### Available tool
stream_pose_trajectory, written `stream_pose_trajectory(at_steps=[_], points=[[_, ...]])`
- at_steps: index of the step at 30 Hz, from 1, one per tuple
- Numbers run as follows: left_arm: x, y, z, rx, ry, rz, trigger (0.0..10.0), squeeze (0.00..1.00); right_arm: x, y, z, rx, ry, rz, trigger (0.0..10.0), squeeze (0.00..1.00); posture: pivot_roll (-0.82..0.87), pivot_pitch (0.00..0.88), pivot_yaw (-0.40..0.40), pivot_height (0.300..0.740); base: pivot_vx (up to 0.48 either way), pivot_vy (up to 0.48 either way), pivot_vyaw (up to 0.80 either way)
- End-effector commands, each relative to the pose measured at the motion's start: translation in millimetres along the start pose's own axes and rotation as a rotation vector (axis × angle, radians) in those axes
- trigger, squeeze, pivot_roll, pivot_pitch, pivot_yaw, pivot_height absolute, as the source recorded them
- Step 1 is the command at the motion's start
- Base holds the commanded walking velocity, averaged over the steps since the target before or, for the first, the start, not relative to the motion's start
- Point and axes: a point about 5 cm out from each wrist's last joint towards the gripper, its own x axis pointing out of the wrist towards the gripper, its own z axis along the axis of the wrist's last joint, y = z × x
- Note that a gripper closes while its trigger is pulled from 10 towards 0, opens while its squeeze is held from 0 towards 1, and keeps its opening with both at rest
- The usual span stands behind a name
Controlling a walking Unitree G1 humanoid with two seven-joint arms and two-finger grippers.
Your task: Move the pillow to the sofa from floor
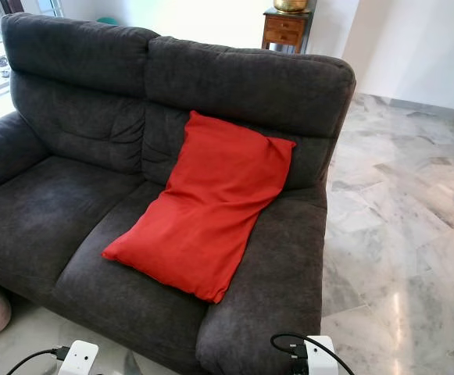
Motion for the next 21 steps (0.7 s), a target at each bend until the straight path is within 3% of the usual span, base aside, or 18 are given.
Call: stream_pose_trajectory(at_steps=[1,5,13,21], points=[[-0.7,-0.5,-4,-0.002,0.022,-0.006,10.0,0.0,0.1,-2.1,2,0.011,-0.016,-0.019,10.0,0.0,0.02,0.0,-0.039,0.74,0.0,0.0,0.0],[-0.7,-1.3,-5,-0.006,0.035,-0.006,10.0,0.0,-0.8,-11.0,7,0.071,-0.057,-0.073,10.0,0.0,0.02,0.0,-0.04,0.74,0.0,0.0,0.0],[-1.6,-1.8,-9,-0.012,0.055,-0.005,10.0,0.0,0.7,-9.5,10,0.074,-0.052,-0.071,10.0,0.0,0.03,0.0,-0.047,0.74,0.0,0.0,0.0],[-3.7,-0.9,-17,-0.018,0.084,0.001,10.0,0.0,1.0,-10.5,12,0.079,-0.051,-0.064,10.0,0.0,0.03,0.0,-0.049,0.74,-0.264,0.0,0.0]])
